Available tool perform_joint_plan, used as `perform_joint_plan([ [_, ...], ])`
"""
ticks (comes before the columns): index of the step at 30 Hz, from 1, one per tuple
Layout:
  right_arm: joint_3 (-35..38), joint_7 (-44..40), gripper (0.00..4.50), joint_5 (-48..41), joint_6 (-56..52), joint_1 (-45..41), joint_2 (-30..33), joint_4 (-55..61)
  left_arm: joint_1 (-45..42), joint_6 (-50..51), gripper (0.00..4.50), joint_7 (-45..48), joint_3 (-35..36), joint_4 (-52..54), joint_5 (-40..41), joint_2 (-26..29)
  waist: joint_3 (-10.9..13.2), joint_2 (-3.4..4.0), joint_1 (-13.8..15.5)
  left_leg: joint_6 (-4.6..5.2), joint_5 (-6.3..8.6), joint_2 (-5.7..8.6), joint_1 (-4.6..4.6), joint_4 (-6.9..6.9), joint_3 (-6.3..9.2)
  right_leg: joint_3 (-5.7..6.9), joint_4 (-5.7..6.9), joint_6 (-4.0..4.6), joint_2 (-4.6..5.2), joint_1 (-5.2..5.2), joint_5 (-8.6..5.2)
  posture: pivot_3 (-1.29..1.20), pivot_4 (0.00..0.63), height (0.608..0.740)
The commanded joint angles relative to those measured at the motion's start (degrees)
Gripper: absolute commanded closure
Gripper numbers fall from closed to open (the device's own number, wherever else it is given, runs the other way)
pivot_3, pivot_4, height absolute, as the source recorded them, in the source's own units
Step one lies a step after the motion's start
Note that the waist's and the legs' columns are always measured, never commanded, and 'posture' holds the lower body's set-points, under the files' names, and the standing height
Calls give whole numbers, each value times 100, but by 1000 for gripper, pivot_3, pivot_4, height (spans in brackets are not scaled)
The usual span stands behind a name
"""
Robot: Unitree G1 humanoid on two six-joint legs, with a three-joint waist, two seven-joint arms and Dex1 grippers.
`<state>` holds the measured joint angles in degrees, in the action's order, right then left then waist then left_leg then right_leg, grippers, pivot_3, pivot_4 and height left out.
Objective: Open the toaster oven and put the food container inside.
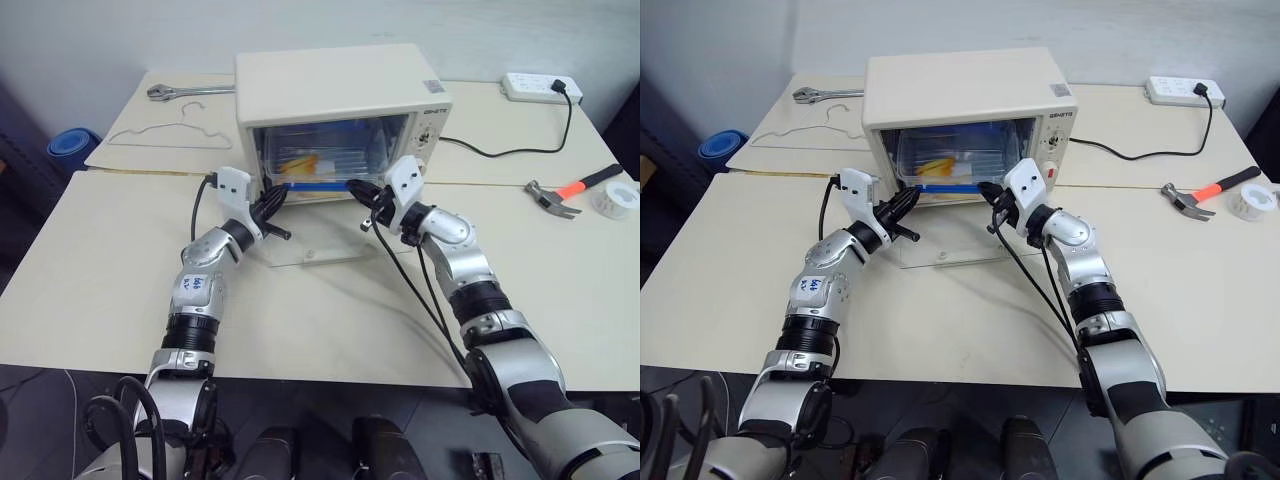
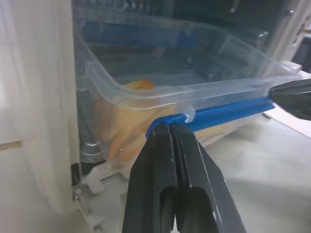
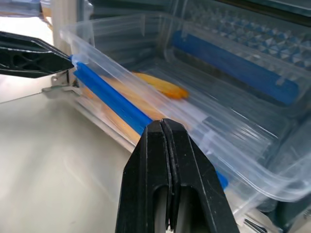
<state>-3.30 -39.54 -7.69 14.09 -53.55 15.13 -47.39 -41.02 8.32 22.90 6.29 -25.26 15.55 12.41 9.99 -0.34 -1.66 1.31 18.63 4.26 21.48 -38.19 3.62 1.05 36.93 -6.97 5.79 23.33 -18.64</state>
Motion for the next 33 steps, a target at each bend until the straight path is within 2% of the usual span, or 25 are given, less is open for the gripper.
perform_joint_plan([
  [1, 212, -220, 4475, -162, 14, 39, 102, 297, 118, 53, 4459, 516, -67, 530, 122, 226, 0, 0, -13, 0, 0, 0, 2, 0, 0, -1, 0, 0, 0, 2, 0, 0, 150, 740],
  [5, 381, -902, 4475, -582, -588, 601, 562, 1413, 823, 960, 4459, 1213, -54, 1739, 505, 888, -1, 2, -44, -2, -1, -3, 9, -1, 0, -7, 8, 2, 2, 18, 1, 0, 150, 740],
  [7, 509, -1100, 4500, -720, -899, 927, 947, 1926, 1263, 1555, 3858, 1562, 147, 2349, 898, 1355, -1, 2, -54, -2, 0, -5, 9, 3, 0, -24, 7, 2, 4, 21, 1, 0, 150, 740],
  [9, 619, -1191, 4500, -657, -980, 1154, 1360, 1953, 1722, 1929, 3278, 2071, 348, 2832, 1306, 1868, 0, 3, -52, -2, 0, -4, 9, 12, 2, -44, 5, 3, 4, 22, 1, 0, 150, 740],
  [12, 588, -1421, 4500, -429, -777, 1299, 1779, 1334, 2377, 1611, 2348, 3105, 524, 3317, 1523, 2583, 1, 4, -28, -3, 0, -4, 9, 3, 2, -50, -5, 5, 4, 13, 0, 0, 150, 740],
  [15, 316, -1703, 4500, -81, -338, 1254, 1801, 550, 2785, 1063, 1434, 4261, 867, 3501, 2074, 2795, 1, 4, -3, -5, -1, -6, 1, 2, 1, -50, -40, 12, 4, 1, -1, 0, 150, 740],
  [19, 165, -1891, 4500, 123, 49, 1075, 1537, -162, 2845, 1331, 179, 4694, 878, 3588, 2343, 3102, 3, 8, -11, -6, -1, -8, -1, 3, 1, -49, -41, 16, 4, -2, -1, 0, 150, 740],
  [20, 153, -1963, 4500, 122, 166, 1045, 1459, -286, 2824, 1416, 18, 4761, 870, 3633, 2436, 3161, 3, 13, -22, -6, -1, -7, -1, 4, 1, -50, -41, 16, 4, 0, -1, 0, 150, 740],
  [23, 305, -2085, 4500, -85, 343, 948, 1222, -460, 2764, 1498, 18, 4786, 834, 3756, 2536, 3239, 3, 13, -34, -7, -1, -12, -1, 6, -1, -50, -39, 15, 0, 1, -1, 0, 150, 740],
  [27, 622, -2311, 4500, -498, 456, 915, 1055, -302, 2691, 1471, 18, 4372, 1023, 3780, 2625, 2989, 4, 14, -28, -9, -1, -13, -1, 7, -1, -49, -37, 15, -1, 4, -1, 0, 150, 740],
  [33, 1259, -2756, 4500, -1590, 48, 947, 801, 648, 2799, 1726, 18, 3498, 1544, 3685, 3036, 2545, 4, 15, -14, -8, -1, -12, 0, 4, -1, -48, -25, 15, -1, 3, -1, 0, 150, 740],
])
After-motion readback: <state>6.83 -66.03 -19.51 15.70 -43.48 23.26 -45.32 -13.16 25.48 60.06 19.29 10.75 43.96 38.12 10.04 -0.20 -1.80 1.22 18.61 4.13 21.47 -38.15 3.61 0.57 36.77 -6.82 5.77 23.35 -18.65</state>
